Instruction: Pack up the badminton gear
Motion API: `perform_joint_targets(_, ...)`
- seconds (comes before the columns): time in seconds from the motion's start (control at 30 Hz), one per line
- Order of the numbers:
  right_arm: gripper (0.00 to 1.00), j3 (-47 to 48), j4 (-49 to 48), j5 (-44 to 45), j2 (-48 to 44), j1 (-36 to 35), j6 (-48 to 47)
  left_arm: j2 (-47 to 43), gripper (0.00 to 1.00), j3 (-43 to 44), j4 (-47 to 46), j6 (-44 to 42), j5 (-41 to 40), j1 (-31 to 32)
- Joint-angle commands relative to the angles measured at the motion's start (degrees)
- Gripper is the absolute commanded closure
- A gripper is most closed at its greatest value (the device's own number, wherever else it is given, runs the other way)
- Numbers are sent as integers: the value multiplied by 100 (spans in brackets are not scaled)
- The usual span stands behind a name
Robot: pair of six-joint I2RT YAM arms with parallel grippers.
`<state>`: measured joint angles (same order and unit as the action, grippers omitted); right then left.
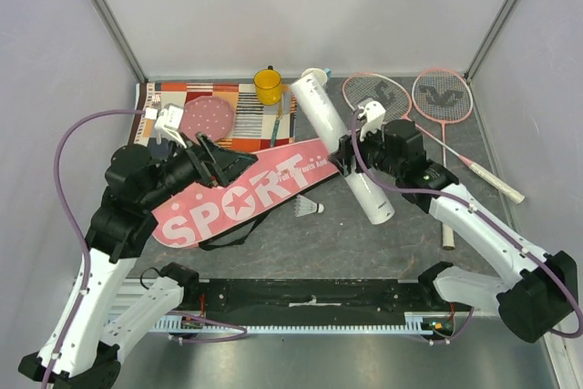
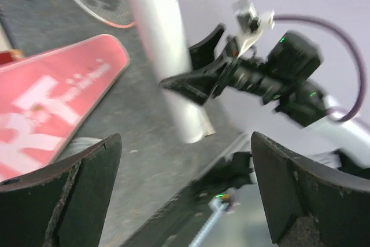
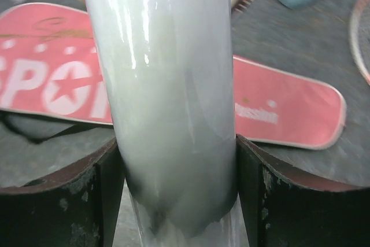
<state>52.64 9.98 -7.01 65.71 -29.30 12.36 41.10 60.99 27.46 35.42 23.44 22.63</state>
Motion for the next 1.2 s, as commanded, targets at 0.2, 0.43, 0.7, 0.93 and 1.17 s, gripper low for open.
perform_joint_targets(0.2,47,308,-804,-1639,117,-813,90,530,0,-1203,-2729,2446,961,31)
perform_joint_targets(0.43,47,746,-445,-1532,503,-1253,460,1040,0,-1291,-2781,1741,698,337)
perform_joint_targets(0.7,46,1046,-295,-1286,776,-1701,654,996,1,-1827,-3001,1890,-296,628)
perform_joint_targets(0.93,45,1327,-198,-794,1057,-2185,776,926,5,-1915,-3247,2004,-612,672)
perform_joint_targets(1.17,42,1327,-286,-170,1110,-2457,1269,522,21,-2328,-3616,2249,-1192,690)
